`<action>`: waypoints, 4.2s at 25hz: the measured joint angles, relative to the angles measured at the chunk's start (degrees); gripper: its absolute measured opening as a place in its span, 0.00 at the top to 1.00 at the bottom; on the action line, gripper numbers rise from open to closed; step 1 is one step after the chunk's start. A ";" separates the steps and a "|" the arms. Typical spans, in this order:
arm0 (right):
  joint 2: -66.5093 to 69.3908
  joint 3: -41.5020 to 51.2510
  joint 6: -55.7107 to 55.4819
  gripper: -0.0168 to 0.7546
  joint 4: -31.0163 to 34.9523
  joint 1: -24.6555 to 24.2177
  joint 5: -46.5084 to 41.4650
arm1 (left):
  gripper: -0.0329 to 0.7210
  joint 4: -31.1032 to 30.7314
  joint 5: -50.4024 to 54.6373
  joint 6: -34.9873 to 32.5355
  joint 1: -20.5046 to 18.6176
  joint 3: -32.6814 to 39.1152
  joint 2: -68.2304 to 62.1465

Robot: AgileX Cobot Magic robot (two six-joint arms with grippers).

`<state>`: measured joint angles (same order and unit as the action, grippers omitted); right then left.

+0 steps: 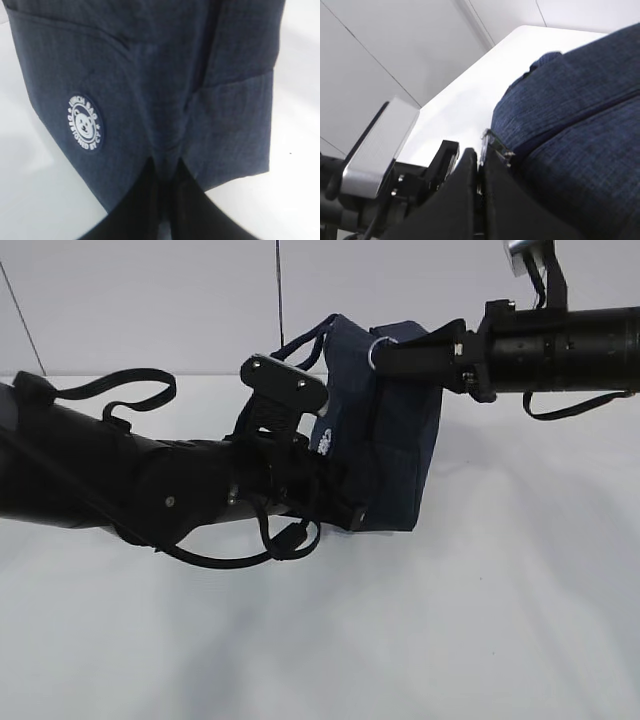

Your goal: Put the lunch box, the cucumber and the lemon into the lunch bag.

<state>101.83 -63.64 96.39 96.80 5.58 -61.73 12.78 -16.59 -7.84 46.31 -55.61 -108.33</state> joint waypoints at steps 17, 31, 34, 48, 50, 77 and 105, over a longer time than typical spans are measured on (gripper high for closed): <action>0.10 -6.54 -3.57 0.97 3.02 0.10 12.26 | 0.96 0.10 7.11 -0.10 0.00 0.07 0.11; 7.75 -14.68 -3.57 0.97 3.84 0.10 14.77 | 0.96 0.10 12.11 -0.21 0.00 0.07 0.51; 10.28 -17.47 -3.57 0.97 4.06 0.10 15.91 | 0.96 0.10 13.96 -0.21 0.00 0.07 1.10; 23.55 -32.03 -3.57 0.97 4.37 0.10 23.03 | 0.96 0.00 18.38 -0.21 0.00 0.07 1.21; 25.90 -34.36 -3.57 0.97 4.50 0.10 23.56 | 0.96 0.00 18.51 -0.21 0.00 0.07 1.21; 30.37 -39.57 -6.75 0.97 4.41 0.10 17.59 | 0.38 0.49 28.10 -0.21 0.00 0.56 6.30; 30.37 -39.57 -7.71 0.97 3.51 0.00 15.89 | 0.37 13.98 82.31 3.07 -16.66 -62.67 -11.62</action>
<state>132.20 -103.21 88.68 100.31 5.58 -45.84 26.76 65.72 -4.77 29.65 -118.28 -119.94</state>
